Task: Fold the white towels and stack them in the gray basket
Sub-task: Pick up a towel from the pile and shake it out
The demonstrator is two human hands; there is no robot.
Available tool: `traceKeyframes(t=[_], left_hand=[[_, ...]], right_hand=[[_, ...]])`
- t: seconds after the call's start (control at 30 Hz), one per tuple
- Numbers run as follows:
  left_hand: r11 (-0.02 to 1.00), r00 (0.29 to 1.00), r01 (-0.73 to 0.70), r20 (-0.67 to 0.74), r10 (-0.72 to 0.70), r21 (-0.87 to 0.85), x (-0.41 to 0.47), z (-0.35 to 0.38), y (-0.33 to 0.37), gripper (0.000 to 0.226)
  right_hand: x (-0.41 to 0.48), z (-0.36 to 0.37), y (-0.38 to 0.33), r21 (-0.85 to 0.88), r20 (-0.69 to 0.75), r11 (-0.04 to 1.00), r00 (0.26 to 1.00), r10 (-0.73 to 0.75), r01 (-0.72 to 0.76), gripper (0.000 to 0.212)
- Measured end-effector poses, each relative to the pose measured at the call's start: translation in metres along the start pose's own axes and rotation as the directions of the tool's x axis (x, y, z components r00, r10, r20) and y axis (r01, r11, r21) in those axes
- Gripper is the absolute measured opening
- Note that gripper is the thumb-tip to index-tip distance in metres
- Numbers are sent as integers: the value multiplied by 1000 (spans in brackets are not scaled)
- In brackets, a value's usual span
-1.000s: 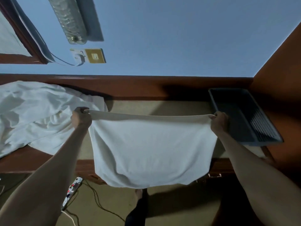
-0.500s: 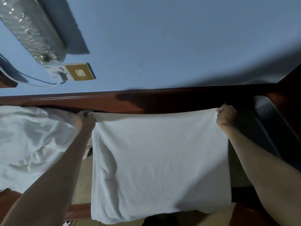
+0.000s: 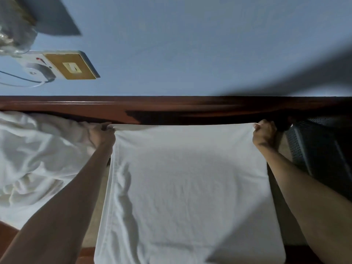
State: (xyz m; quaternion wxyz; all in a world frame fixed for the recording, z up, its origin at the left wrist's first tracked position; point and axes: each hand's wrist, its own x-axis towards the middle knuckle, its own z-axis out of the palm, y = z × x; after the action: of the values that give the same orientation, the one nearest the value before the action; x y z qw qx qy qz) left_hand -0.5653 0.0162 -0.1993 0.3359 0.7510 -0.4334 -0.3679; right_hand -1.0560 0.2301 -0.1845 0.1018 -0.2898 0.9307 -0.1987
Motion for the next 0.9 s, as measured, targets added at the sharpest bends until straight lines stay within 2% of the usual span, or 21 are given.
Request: traceKeyframes(t=[0.13, 0.3, 0.37, 0.43, 0.57, 0.67, 0.8, 0.9], left_hand=[[998, 997, -48, -66, 51, 52, -8, 17, 1, 19], [918, 951, -306, 134, 280, 253, -47, 44, -37, 35], [850, 875, -468, 260, 407, 244, -81, 66, -51, 34], [749, 763, -617, 419, 492, 243, -108, 95, -62, 34], [586, 608, -761, 623, 492, 280, -133, 155, -57, 48], [481, 517, -826, 735, 438, 294, -130, 185, -57, 60], [338, 477, -872, 768, 427, 354, -124, 194, -70, 70], [301, 492, -869, 744, 452, 392, -128, 196, -73, 70]], right_hand=[[14, 26, 12, 43, 28, 998, 999, -44, 43, 14], [-19, 54, 19, 80, -33, 985, 988, -150, 152, 33], [-43, 74, 19, 79, -41, 972, 975, -218, 221, 33], [-68, 96, 16, 43, 15, 941, 941, -337, 337, 37], [-98, 133, 4, -21, 165, 813, 804, -572, 582, 48], [-92, 151, 1, -40, 246, 781, 763, -597, 624, 53], [-64, 159, 18, -115, 338, 762, 747, -573, 637, 63], [-47, 154, 34, -135, 341, 711, 706, -621, 690, 66]])
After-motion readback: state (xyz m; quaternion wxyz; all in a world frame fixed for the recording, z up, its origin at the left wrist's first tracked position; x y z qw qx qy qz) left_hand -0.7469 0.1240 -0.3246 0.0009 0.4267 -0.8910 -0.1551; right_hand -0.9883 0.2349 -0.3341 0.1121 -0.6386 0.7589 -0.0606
